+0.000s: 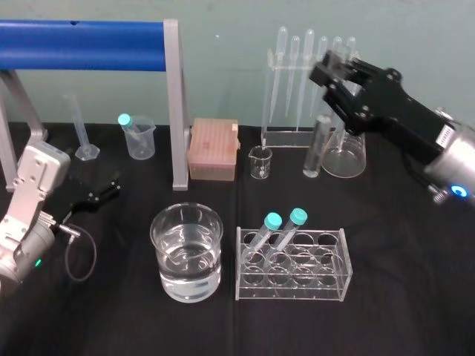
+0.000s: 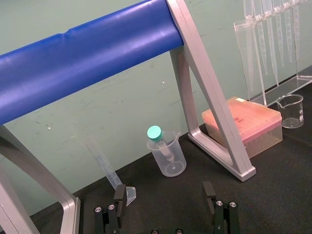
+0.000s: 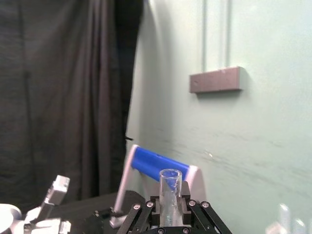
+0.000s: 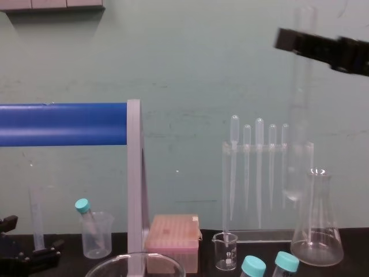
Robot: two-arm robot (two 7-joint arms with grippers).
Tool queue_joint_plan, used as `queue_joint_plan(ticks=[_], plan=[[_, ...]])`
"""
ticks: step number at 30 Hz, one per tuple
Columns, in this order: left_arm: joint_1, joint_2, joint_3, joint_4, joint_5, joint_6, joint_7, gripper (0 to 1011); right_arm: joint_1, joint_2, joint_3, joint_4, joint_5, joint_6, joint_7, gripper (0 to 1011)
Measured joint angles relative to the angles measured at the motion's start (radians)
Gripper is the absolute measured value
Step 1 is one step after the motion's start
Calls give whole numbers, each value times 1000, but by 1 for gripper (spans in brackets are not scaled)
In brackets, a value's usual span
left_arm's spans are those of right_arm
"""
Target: Hold the test tube with one hand and immerse one end into the beaker, then return it to the test tube rack.
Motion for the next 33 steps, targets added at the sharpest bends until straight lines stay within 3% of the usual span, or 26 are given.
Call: queue_joint_plan(ticks=[6, 11, 23, 33], plan=[[0, 0, 0, 0, 0, 0, 0, 1000, -91, 32, 58, -41, 2, 19, -47, 226], [0, 0, 0, 0, 0, 0, 0, 1000, -126, 33, 76, -39, 2, 31, -60, 225], [0, 0, 0, 0, 0, 0, 0, 1000, -121, -3, 44, 51, -4, 71, -36, 226], [0, 0, 0, 0, 0, 0, 0, 1000, -123, -3, 36, 53, -18, 92, -40, 226]])
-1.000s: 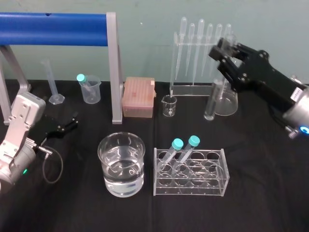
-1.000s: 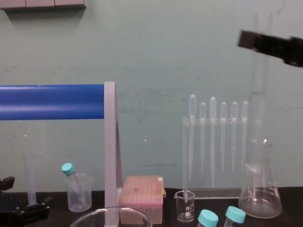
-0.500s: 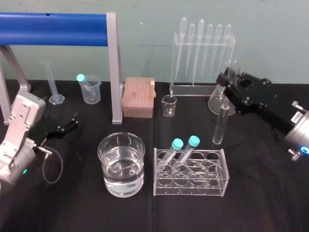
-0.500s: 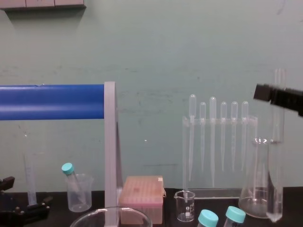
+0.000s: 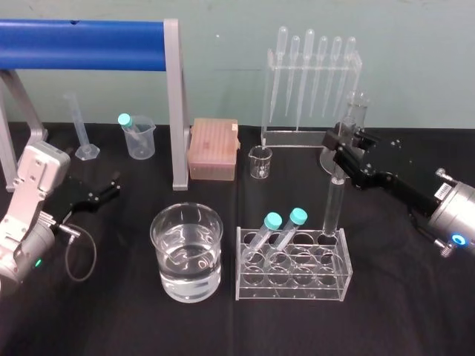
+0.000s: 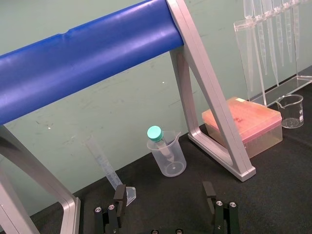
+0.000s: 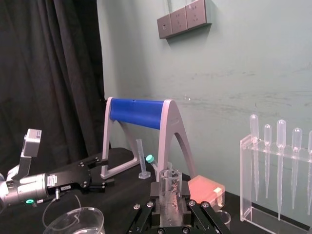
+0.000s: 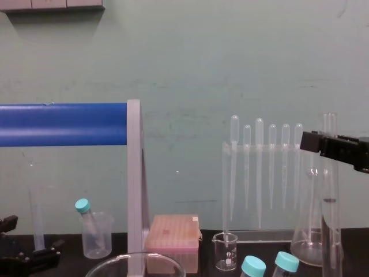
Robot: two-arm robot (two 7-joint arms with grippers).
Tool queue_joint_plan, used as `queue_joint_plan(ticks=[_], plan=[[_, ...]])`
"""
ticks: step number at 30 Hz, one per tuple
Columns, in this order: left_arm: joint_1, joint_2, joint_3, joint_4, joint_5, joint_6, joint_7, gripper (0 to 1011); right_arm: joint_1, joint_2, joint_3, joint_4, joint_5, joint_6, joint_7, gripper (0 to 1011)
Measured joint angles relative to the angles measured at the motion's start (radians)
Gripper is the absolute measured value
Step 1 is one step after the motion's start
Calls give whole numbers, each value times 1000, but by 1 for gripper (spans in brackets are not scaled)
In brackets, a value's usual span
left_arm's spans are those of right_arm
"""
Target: Hold the test tube with one hand and immerse one end into the beaker, then return it to the test tube rack.
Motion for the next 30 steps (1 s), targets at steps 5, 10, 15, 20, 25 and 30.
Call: queue_joint_plan(ticks=[5, 10, 15, 20, 25, 30], plan=[[0, 0, 0, 0, 0, 0, 0, 1000, -4, 1, 1, -4, -4, 6, -7, 226], [0, 0, 0, 0, 0, 0, 0, 1000, -3, -1, -2, 4, -9, 10, -7, 226], [0, 0, 0, 0, 0, 0, 0, 1000, 10, -9, -15, 28, -14, 14, 2, 225], [0, 0, 0, 0, 0, 0, 0, 1000, 22, -15, -29, 50, -18, 23, 10, 226], [0, 0, 0, 0, 0, 0, 0, 1000, 29, -14, -42, 69, -23, 34, 19, 226], [0, 0, 0, 0, 0, 0, 0, 1000, 36, -8, -54, 82, -34, 42, 26, 226]])
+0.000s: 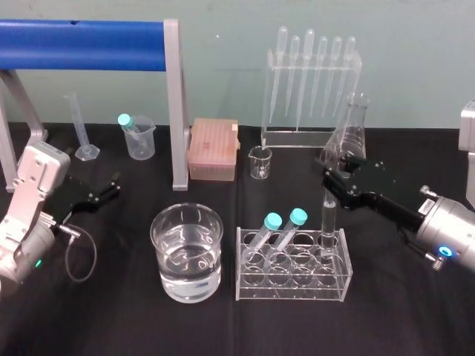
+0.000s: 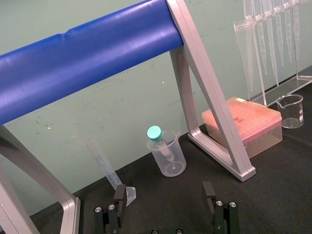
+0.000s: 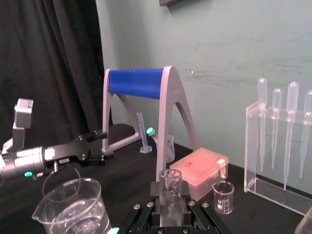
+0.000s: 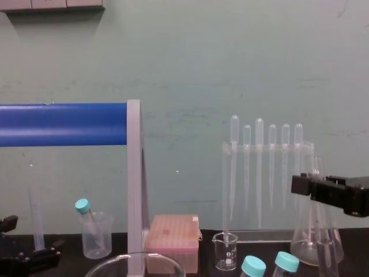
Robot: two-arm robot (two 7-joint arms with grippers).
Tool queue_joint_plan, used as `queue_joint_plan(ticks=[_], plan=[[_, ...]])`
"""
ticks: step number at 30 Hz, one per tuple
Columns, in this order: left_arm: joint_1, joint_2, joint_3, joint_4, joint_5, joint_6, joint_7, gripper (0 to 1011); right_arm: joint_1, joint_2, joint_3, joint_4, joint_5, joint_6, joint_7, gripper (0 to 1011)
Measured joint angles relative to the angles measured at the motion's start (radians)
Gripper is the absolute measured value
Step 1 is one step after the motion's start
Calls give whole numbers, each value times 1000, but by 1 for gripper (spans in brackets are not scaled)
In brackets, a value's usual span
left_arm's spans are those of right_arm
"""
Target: Hold the test tube with one hand and immerse one end into the beaker, then return it to the test tube rack.
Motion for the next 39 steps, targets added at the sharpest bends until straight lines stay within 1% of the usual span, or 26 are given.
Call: queue_joint_plan(ticks=[10, 19, 35, 37, 38, 39], plan=[[0, 0, 0, 0, 0, 0, 0, 1000, 11, 3, -18, 27, -20, 8, 6, 225], [0, 0, 0, 0, 0, 0, 0, 1000, 21, -5, -30, 51, -26, 15, 14, 225], [0, 0, 0, 0, 0, 0, 0, 1000, 20, -4, -29, 48, -26, 15, 14, 228], [0, 0, 0, 0, 0, 0, 0, 1000, 20, -4, -29, 48, -26, 15, 14, 243], [0, 0, 0, 0, 0, 0, 0, 1000, 20, -4, -28, 48, -25, 14, 14, 298], [0, 0, 0, 0, 0, 0, 0, 1000, 20, -4, -28, 48, -25, 14, 14, 311]])
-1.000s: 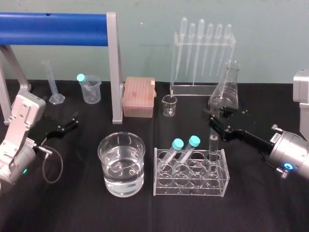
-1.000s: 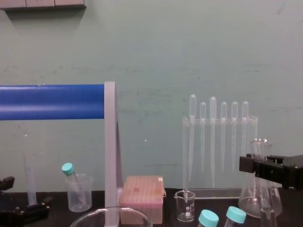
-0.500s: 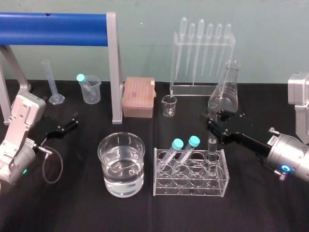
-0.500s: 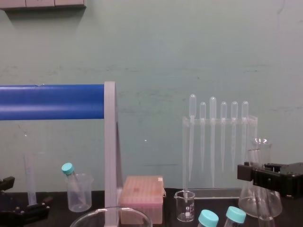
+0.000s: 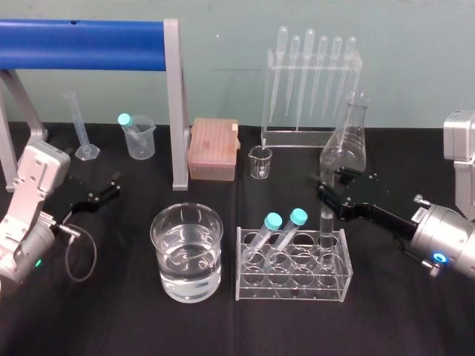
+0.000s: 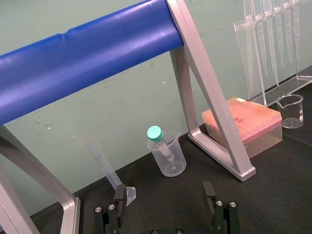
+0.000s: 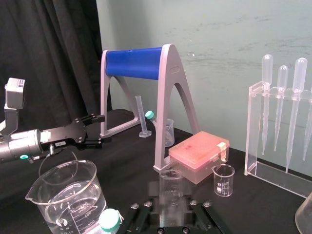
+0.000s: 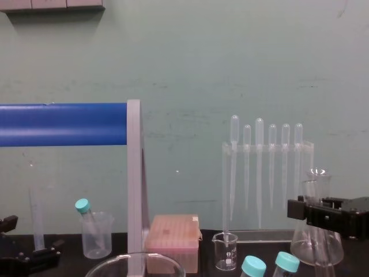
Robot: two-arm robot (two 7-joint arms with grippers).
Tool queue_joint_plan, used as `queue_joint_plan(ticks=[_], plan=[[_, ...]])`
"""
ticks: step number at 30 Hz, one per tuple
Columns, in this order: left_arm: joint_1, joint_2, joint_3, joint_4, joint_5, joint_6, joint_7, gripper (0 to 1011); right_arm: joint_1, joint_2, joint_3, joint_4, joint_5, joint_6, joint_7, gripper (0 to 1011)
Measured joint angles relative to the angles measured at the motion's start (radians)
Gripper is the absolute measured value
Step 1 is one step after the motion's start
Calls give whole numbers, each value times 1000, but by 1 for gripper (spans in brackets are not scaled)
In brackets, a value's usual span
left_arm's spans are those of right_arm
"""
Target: Hold the test tube with one hand and immerse one end into the beaker, then return it to the test tube rack.
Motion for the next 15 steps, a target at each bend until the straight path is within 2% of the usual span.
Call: queue_joint_plan(ticks=[2, 3, 9, 10, 13, 14, 15], plan=[[0, 0, 0, 0, 0, 0, 0, 1000, 0, 0, 0, 0, 0, 0, 0, 354], [0, 0, 0, 0, 0, 0, 0, 1000, 0, 0, 0, 0, 0, 0, 0, 413], [0, 0, 0, 0, 0, 0, 0, 1000, -1, 1, 1, -1, 0, -1, 0, 595], [0, 0, 0, 0, 0, 0, 0, 1000, -1, 1, 1, -1, 0, -1, 0, 653], [0, 0, 0, 0, 0, 0, 0, 1000, -1, 1, 1, -1, 0, -1, 0, 711], [0, 0, 0, 0, 0, 0, 0, 1000, -1, 1, 1, -1, 0, -1, 0, 776], [0, 0, 0, 0, 0, 0, 0, 1000, -1, 1, 1, -1, 0, -1, 0, 776]])
